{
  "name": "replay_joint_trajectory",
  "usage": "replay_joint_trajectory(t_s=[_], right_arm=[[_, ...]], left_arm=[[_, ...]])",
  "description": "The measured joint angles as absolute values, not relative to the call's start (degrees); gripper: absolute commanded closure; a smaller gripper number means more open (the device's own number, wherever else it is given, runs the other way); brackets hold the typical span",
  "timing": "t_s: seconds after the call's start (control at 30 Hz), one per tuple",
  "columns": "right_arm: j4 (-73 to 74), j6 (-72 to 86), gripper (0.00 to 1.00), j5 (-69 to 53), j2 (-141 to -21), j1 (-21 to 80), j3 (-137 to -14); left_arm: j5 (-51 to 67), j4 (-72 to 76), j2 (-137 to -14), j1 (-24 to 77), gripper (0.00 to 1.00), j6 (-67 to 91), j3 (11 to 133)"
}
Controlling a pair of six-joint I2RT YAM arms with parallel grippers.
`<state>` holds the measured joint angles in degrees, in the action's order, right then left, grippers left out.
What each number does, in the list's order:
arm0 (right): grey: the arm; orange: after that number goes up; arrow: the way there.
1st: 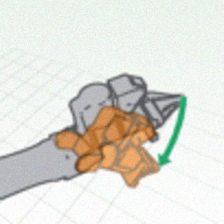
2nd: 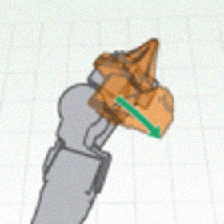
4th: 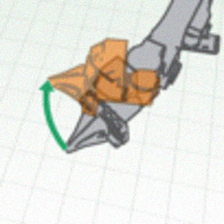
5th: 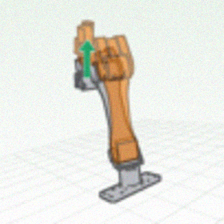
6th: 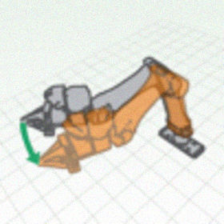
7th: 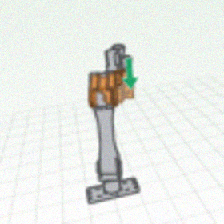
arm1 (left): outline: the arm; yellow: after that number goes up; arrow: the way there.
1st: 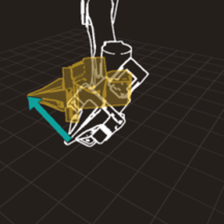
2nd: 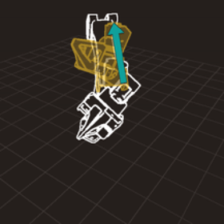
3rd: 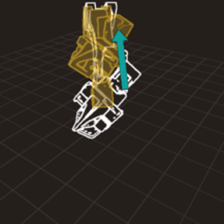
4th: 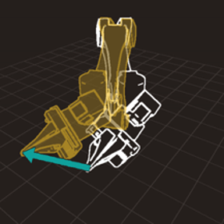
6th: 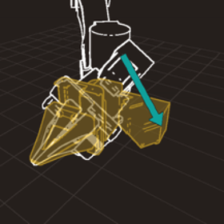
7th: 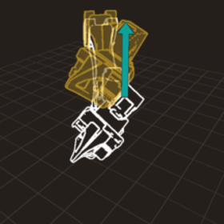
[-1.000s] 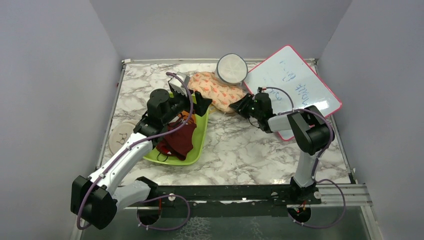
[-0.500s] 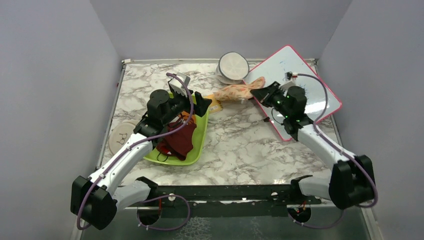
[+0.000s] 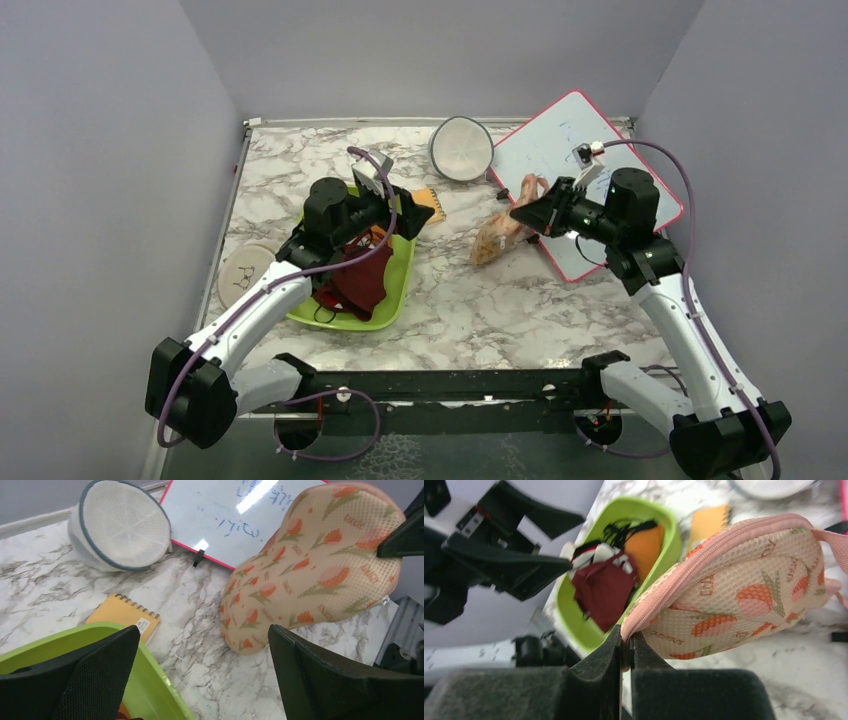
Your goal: Unzip the laundry bag and remove the bra
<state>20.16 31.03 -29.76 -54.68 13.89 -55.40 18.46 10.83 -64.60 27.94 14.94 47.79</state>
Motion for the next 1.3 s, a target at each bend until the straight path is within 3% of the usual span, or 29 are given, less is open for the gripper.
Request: replay_joint_trajectory(t_s=[0.23, 0.37, 0.57, 0.87, 1.03, 1.2, 1.3], right_arm=[[27.0, 28.8, 0.99, -47.2, -55.8, 13.9, -54.5], [21.4, 32.9, 0.99, -59.3, -55.0, 13.9, -47.8], [15.4, 37.4, 0.99, -66.7, -50.9, 13.9, -43.8], [22.3, 34.8, 0.94, -48.3, -56.8, 14.1, -31.8], [25.0, 34.5, 0.91, -39.1, -53.3, 14.0, -27.4], [23.5, 33.6, 0.90, -36.1, -52.0, 14.0, -27.6], [23.6, 32.7, 0.90, -35.4, -53.3, 14.0, -27.7]], left_arm=[[22.7, 14.4, -63.2, 36.0, 0.04, 10.8, 46.1], [22.9, 16.6, -59.8, 42.3, 0.04, 6.3, 41.8], [17.6, 17.7, -55.9, 48.5, 0.01, -0.4, 38.2], [12.8, 20.5, -56.6, 52.6, 0.01, -6.9, 36.7], [13.9, 21.4, -62.5, 59.2, 0.03, -13.1, 36.6], [13.8, 19.9, -70.5, 64.5, 0.11, -18.8, 37.7], [9.8, 20.7, -73.3, 67.9, 0.28, -21.0, 36.6]])
